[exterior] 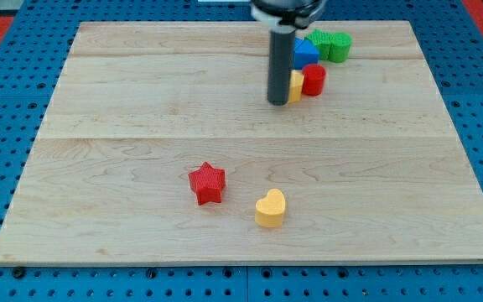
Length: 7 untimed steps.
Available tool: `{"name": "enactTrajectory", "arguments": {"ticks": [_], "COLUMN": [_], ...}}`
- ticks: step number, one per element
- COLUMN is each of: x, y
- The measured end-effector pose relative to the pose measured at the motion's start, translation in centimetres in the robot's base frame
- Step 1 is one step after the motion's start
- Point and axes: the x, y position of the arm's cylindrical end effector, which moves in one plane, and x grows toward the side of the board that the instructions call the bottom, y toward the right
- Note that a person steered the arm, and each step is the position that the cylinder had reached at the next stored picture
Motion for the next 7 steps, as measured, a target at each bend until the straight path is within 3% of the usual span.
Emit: {"name": "enactTrajectory", "arguments": {"ticks": [1,2,4,5,6,7], "x": [-1.0,2.0,21.0,25.8,25.9,25.5], "y": [2.8,3.6,10.4,9.0,6.0,-1.6]}}
